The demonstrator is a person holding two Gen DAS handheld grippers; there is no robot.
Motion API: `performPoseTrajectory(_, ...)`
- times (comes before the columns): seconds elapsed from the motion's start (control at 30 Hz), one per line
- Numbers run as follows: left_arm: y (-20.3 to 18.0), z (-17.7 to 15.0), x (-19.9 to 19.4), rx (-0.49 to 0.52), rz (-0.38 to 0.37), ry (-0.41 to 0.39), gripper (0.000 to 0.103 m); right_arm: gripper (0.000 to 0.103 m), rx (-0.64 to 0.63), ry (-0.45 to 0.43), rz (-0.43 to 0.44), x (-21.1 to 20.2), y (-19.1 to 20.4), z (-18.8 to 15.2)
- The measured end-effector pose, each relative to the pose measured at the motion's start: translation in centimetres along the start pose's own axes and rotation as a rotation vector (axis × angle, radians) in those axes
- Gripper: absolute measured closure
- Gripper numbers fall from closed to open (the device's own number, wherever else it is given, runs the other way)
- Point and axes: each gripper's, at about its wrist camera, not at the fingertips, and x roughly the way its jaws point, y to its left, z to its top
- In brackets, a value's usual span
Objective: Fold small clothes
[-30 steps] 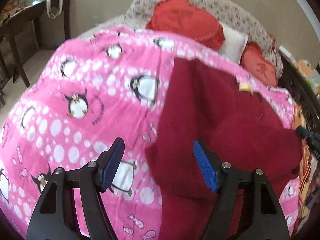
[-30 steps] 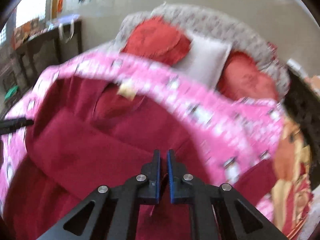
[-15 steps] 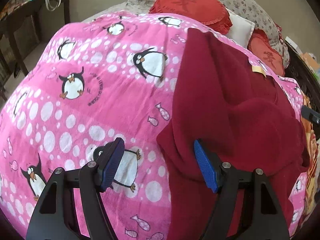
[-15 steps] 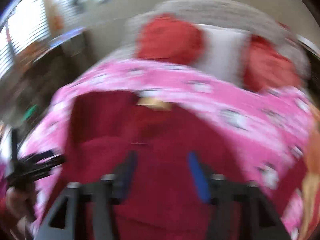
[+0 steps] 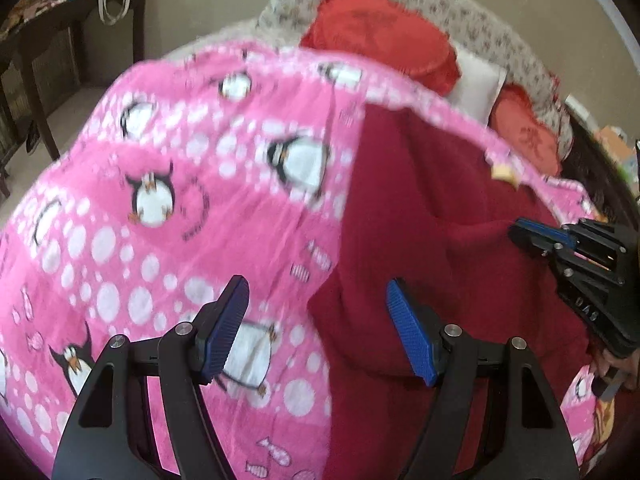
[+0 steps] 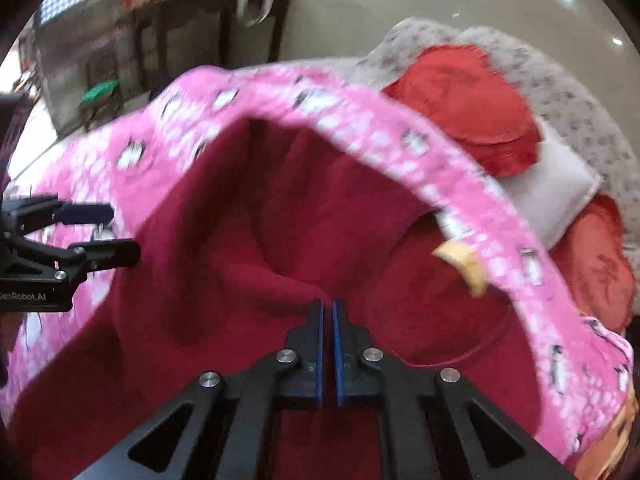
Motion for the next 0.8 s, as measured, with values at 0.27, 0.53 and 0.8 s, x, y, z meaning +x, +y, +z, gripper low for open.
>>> performPoseTrajectory(0.27, -1.5, 0.4, 2.4, 0.042, 0.054, 0.055, 0.031, 0.094, 0.253, 0.041, 0.005, 2.1, -2.9, -0.9)
performPoseTrajectory(0.53, -1.5, -0.5, 3.6, 0.070, 0.092, 0.073, 0.031, 0.060, 0.439, -0.029, 0.032, -3.7, -4.0, -7.4)
performPoseTrajectory(0.8, -2.8, -0.8, 1.6, 0.080, 0.101, 0.060, 0.031, 0.060, 0.494, 0.050, 0.025, -3.5, -4.7, -10.6)
